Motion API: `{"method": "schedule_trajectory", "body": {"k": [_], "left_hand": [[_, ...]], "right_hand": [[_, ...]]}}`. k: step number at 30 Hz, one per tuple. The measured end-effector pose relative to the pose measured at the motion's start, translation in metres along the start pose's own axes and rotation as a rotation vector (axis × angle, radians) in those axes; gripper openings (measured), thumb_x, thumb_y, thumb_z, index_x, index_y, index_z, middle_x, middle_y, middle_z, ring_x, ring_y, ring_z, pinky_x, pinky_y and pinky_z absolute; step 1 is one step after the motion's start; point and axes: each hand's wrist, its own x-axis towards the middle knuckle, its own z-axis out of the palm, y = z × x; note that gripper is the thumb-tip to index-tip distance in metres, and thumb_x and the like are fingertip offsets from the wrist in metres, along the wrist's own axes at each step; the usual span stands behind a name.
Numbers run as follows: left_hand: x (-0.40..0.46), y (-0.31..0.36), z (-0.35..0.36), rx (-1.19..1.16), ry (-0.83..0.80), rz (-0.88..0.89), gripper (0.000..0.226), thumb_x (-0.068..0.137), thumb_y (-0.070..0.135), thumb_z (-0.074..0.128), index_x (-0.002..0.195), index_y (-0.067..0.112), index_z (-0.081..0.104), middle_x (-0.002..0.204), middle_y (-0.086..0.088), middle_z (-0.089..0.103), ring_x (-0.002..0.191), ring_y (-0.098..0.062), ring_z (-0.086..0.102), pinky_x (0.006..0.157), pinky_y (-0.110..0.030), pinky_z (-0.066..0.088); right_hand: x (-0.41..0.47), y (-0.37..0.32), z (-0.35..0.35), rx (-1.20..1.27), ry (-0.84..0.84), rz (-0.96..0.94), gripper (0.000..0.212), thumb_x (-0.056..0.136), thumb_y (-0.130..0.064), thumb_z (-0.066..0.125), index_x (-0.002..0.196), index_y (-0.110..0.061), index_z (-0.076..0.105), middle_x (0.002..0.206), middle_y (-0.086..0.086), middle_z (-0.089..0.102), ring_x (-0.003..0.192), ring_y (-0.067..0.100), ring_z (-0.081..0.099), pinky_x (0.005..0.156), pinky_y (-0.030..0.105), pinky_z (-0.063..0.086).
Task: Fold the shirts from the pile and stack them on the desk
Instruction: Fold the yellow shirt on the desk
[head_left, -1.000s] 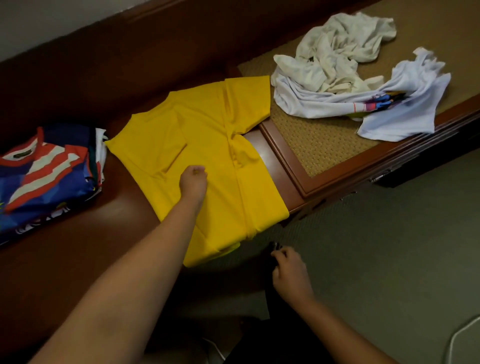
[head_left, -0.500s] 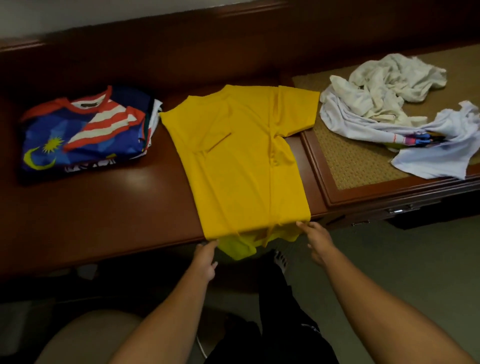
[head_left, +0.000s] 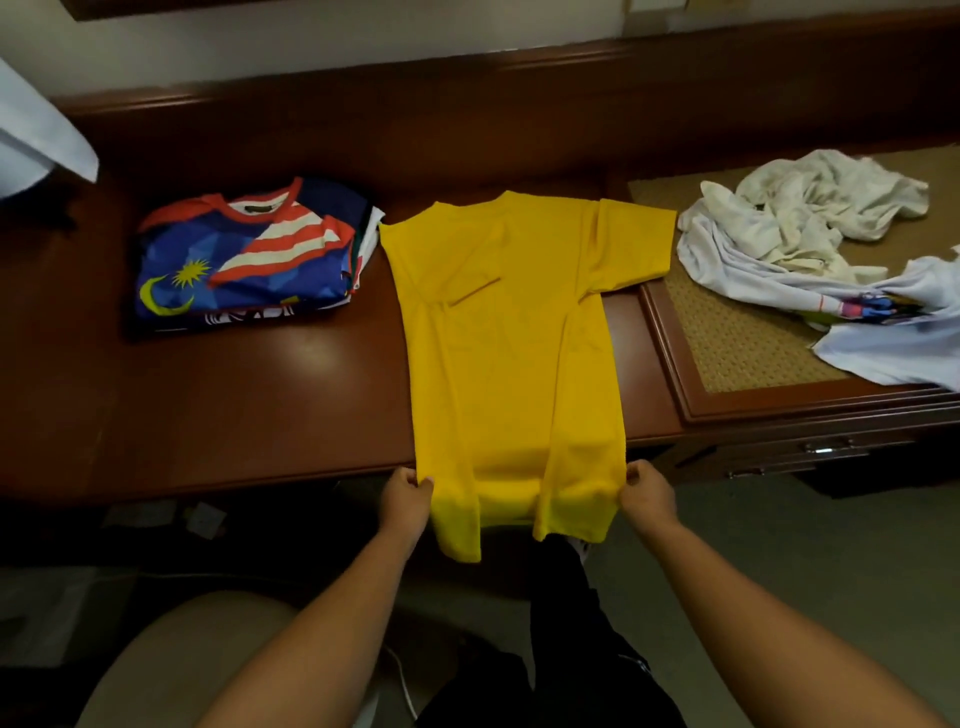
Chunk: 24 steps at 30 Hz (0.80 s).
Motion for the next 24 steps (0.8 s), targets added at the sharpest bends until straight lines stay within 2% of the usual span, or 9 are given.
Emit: {"method": "schedule_trajectory", "body": {"k": [3, 6, 8, 10, 14, 18, 21, 24], "left_hand": [[-0.004, 0.000, -0.002, 0.256, -0.033, 0.005, 0.016, 0.097, 0.024, 0.054, 0.088, 0.014, 0.044, 0.079, -0.004, 0.048, 0.072, -0.021, 0.048, 0.062, -0.030, 0.035], [-0.013, 0.009, -0.004, 0.409, -0.106, 0.048, 0.018, 0.096, 0.027, 0.051, 0.084, 0.016, 0.045, 0.084, -0.007, 0.051, 0.074, -0.024, 0.053, 0.055, -0.029, 0.032], [-0.018, 0.020, -0.003, 0.379, -0.136, 0.103, 0.020, 0.097, 0.027, 0.051, 0.081, 0.016, 0.047, 0.081, -0.005, 0.050, 0.069, -0.019, 0.048, 0.055, -0.029, 0.031], [-0.022, 0.035, 0.000, 0.316, -0.154, 0.150, 0.014, 0.097, 0.026, 0.051, 0.089, 0.013, 0.050, 0.083, -0.004, 0.051, 0.075, -0.020, 0.048, 0.059, -0.029, 0.034], [-0.021, 0.077, 0.006, 0.269, -0.190, 0.284, 0.011, 0.097, 0.024, 0.049, 0.095, 0.014, 0.052, 0.083, -0.007, 0.055, 0.069, -0.023, 0.047, 0.054, -0.030, 0.031], [-0.012, 0.130, 0.025, 0.210, -0.192, 0.389, 0.009, 0.097, 0.022, 0.049, 0.095, 0.014, 0.053, 0.079, -0.003, 0.055, 0.058, -0.018, 0.043, 0.051, -0.029, 0.029], [0.001, 0.174, 0.046, 0.171, -0.164, 0.435, 0.006, 0.096, 0.020, 0.051, 0.093, 0.015, 0.054, 0.083, -0.004, 0.058, 0.063, -0.018, 0.048, 0.050, -0.028, 0.031], [0.023, 0.213, 0.073, 0.149, -0.154, 0.427, 0.005, 0.096, 0.019, 0.051, 0.094, 0.016, 0.055, 0.084, -0.005, 0.059, 0.064, -0.019, 0.049, 0.050, -0.026, 0.031]], "right_hand": [[-0.007, -0.004, -0.001, -0.024, -0.021, 0.021, 0.034, 0.097, -0.007, 0.048, 0.131, -0.005, 0.046, 0.114, 0.018, 0.056, 0.081, 0.024, 0.050, 0.063, 0.031, 0.036], [-0.013, -0.011, -0.005, -0.021, -0.031, 0.018, 0.037, 0.098, -0.008, 0.045, 0.135, -0.007, 0.044, 0.104, 0.012, 0.055, 0.071, 0.018, 0.050, 0.054, 0.029, 0.036], [-0.017, -0.018, -0.008, -0.016, -0.036, -0.001, 0.033, 0.098, -0.007, 0.044, 0.131, -0.008, 0.046, 0.100, 0.011, 0.055, 0.070, 0.017, 0.050, 0.053, 0.029, 0.037], [-0.022, -0.028, -0.013, 0.000, -0.018, -0.051, 0.028, 0.097, -0.007, 0.044, 0.124, -0.008, 0.050, 0.096, 0.011, 0.056, 0.070, 0.017, 0.049, 0.053, 0.028, 0.036], [-0.016, -0.056, -0.032, -0.012, 0.053, -0.160, 0.027, 0.096, -0.006, 0.045, 0.121, -0.008, 0.054, 0.115, 0.016, 0.058, 0.082, 0.018, 0.051, 0.060, 0.028, 0.039], [0.012, -0.094, -0.068, -0.014, 0.061, -0.231, 0.023, 0.098, -0.008, 0.045, 0.119, -0.006, 0.053, 0.103, 0.016, 0.059, 0.070, 0.018, 0.050, 0.055, 0.028, 0.039], [0.052, -0.122, -0.095, -0.014, 0.082, -0.258, 0.019, 0.097, -0.010, 0.044, 0.114, -0.012, 0.052, 0.082, 0.009, 0.056, 0.060, 0.019, 0.046, 0.052, 0.027, 0.035], [0.100, -0.149, -0.116, -0.004, 0.101, -0.269, 0.025, 0.095, -0.007, 0.045, 0.117, -0.007, 0.055, 0.073, 0.009, 0.053, 0.058, 0.020, 0.045, 0.052, 0.027, 0.034]]}}
